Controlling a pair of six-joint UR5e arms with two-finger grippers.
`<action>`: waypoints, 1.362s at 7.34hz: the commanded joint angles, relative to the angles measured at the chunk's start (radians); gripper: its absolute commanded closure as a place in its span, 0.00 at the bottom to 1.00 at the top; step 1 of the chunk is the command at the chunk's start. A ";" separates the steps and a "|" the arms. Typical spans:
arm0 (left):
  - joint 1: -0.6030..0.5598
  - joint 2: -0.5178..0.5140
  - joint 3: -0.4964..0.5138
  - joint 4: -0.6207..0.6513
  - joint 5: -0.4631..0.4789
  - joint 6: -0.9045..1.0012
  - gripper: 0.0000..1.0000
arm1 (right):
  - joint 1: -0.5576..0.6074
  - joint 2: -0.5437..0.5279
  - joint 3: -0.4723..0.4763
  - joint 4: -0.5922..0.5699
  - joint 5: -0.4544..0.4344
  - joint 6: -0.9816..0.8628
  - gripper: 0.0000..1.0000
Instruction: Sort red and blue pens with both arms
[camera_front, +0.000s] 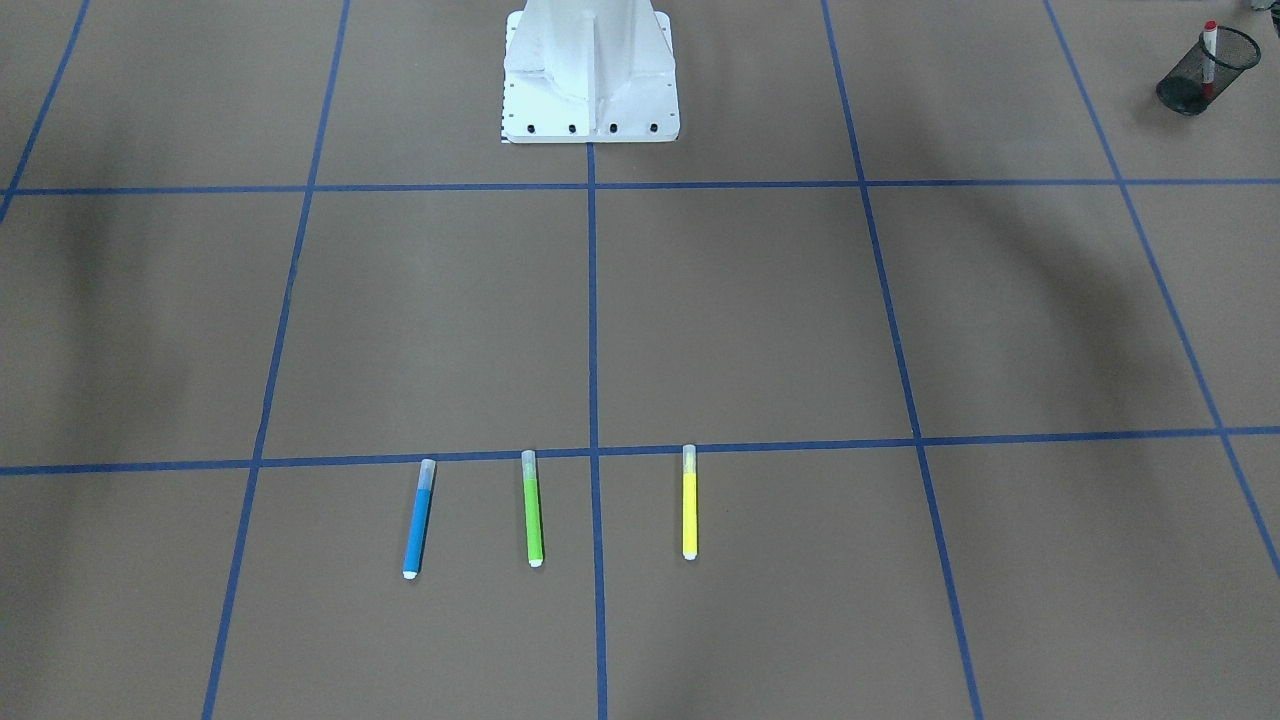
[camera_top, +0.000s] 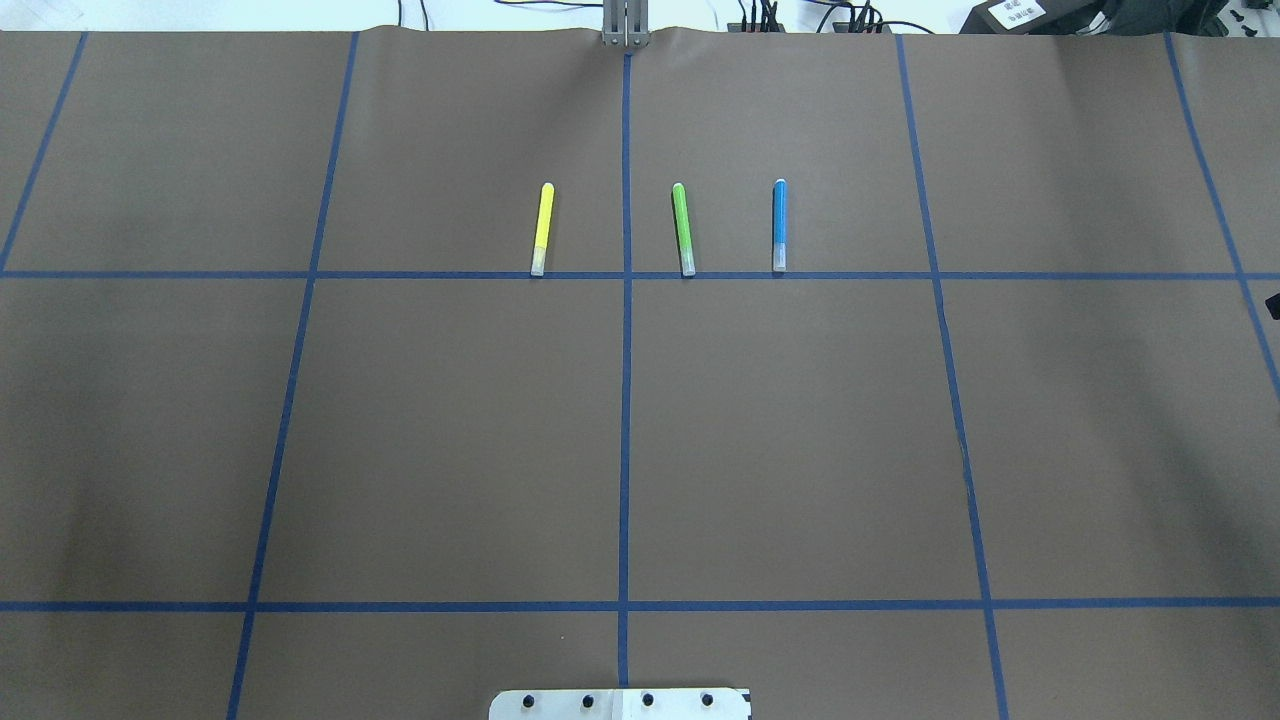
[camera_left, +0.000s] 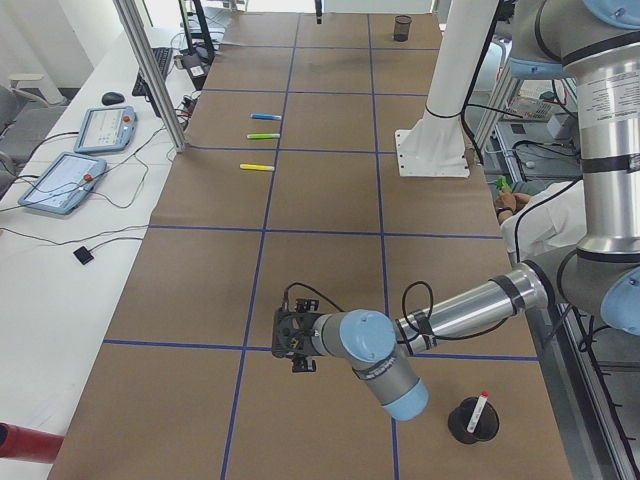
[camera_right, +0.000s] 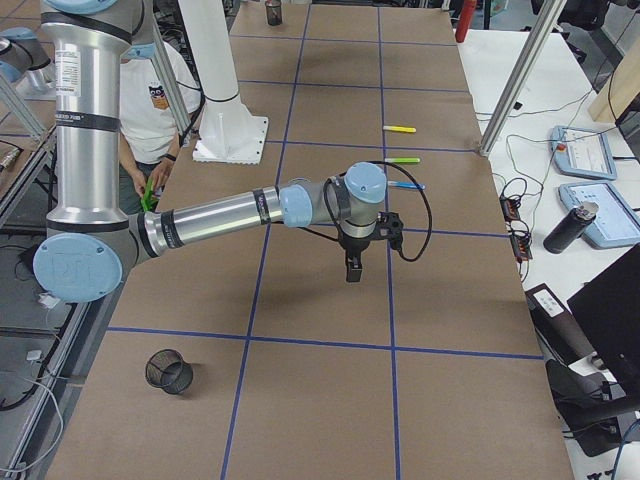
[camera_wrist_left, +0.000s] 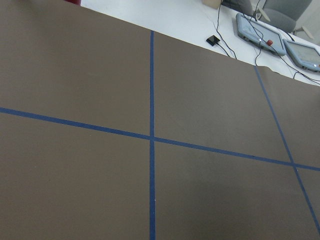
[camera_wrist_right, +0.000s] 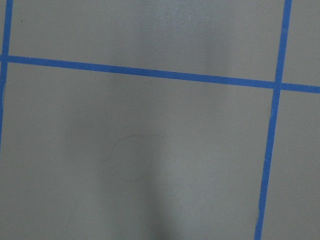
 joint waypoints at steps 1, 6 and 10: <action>0.150 -0.062 -0.002 0.113 0.043 -0.002 0.02 | -0.022 0.008 -0.003 0.001 -0.001 0.001 0.00; 0.321 -0.206 -0.011 0.360 0.045 0.010 0.05 | -0.193 0.315 -0.132 0.001 -0.009 0.309 0.00; 0.313 -0.229 -0.014 0.383 0.059 0.108 0.05 | -0.327 0.485 -0.298 0.162 -0.090 0.581 0.00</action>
